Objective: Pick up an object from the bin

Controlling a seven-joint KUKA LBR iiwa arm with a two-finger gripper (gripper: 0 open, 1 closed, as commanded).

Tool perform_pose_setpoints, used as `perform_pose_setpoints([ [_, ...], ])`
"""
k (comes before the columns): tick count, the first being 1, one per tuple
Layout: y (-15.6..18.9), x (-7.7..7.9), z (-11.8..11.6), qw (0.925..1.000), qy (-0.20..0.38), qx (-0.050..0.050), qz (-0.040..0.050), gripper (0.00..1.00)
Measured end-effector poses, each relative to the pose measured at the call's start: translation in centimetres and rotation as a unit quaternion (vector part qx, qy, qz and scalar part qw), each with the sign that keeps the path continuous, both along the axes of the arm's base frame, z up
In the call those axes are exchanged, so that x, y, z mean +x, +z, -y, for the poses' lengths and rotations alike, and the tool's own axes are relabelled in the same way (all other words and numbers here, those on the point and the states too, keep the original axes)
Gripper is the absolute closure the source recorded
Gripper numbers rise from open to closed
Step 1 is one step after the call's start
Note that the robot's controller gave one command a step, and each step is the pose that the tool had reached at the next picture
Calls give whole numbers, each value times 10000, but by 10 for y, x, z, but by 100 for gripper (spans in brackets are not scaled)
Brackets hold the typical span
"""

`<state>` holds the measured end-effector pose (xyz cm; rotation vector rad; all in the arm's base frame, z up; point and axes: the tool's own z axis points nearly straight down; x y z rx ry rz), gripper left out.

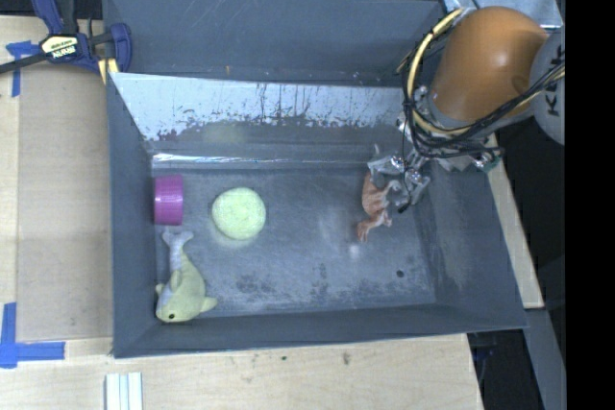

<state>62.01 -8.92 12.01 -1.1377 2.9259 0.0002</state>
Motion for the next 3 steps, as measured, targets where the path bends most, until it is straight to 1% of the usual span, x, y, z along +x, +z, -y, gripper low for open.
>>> perform_pose_setpoints([
  [2,28,1,0,10000,-9,-3,17,100],
  [3,35,1,0,10000,-10,-4,25,100],
])
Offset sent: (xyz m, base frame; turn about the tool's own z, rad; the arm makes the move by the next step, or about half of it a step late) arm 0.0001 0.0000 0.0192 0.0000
